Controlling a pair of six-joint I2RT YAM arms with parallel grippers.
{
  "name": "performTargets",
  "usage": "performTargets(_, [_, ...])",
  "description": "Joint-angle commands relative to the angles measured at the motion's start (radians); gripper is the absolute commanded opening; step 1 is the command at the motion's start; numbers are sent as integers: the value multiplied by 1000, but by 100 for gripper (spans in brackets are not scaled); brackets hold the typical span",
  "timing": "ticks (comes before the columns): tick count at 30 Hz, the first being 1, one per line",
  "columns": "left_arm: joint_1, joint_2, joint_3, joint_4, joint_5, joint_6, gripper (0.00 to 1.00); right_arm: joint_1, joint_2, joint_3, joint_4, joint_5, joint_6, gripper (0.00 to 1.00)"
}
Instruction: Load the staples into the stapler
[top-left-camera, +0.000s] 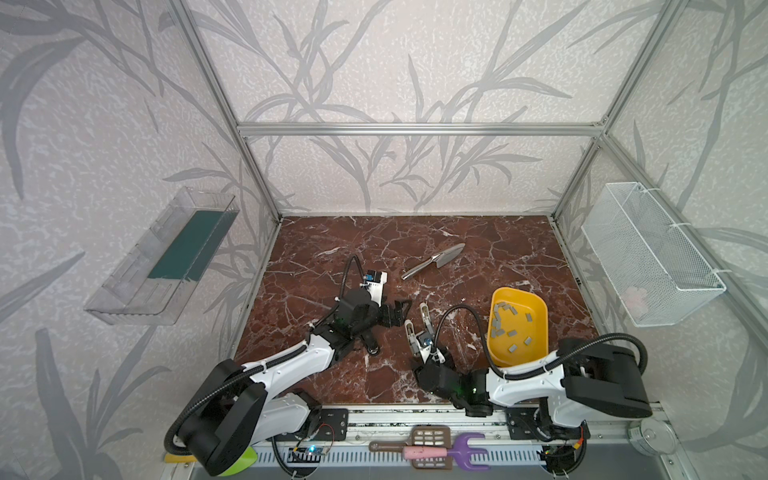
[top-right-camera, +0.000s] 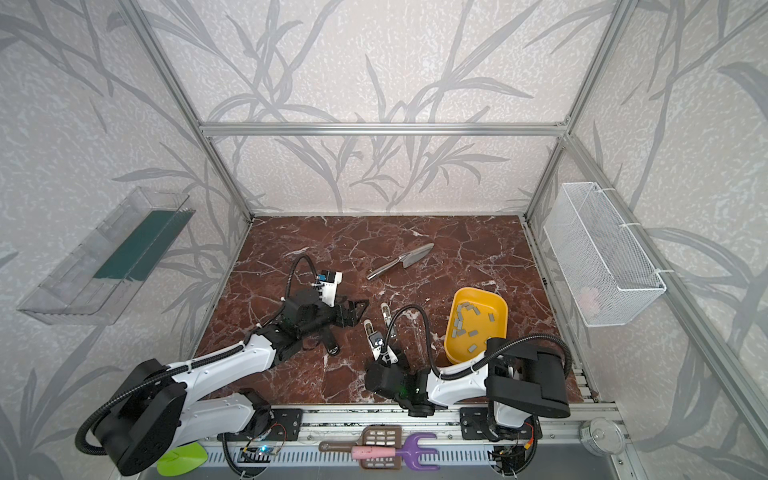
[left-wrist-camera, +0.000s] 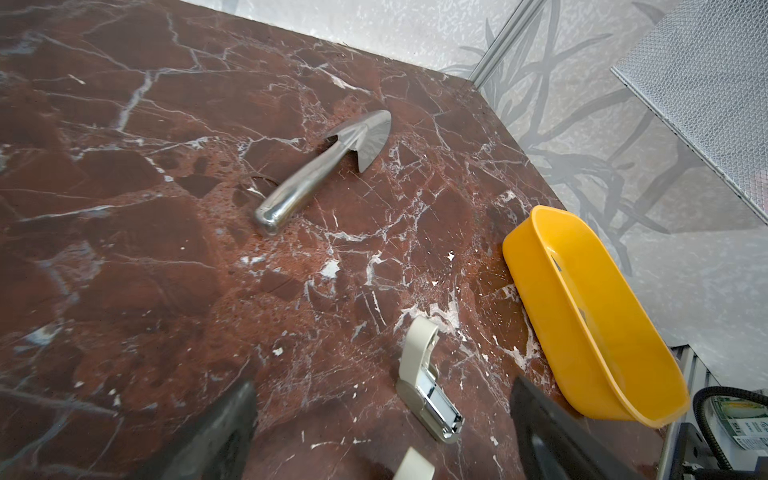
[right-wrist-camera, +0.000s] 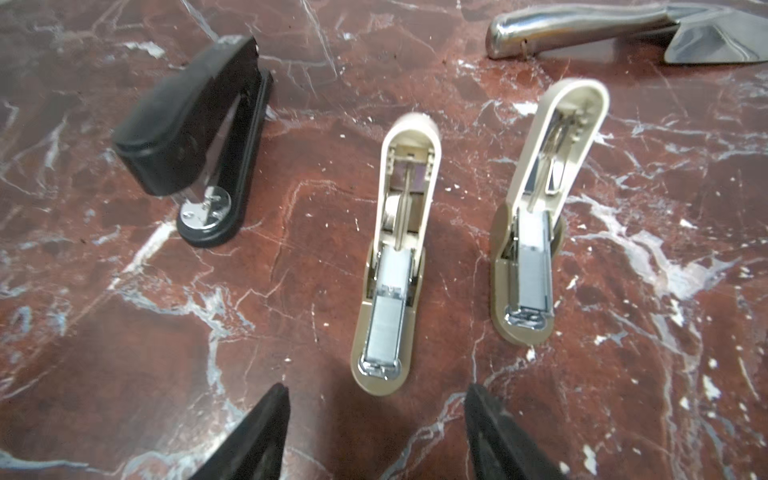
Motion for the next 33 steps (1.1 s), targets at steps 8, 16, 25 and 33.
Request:
performTargets(8, [-14, 97, 49, 67, -11, -6, 84, 2, 169, -68, 238, 60, -35, 52])
performTargets(16, [-14, 132, 55, 70, -14, -13, 83, 0, 251, -102, 369, 92, -66, 50])
performTargets(25, [-15, 183, 58, 91, 7, -16, 79, -11, 289, -104, 425, 69, -94, 39])
performTargets(33, [-15, 216, 29, 145, 61, -21, 63, -17, 297, -109, 452, 76, -93, 37])
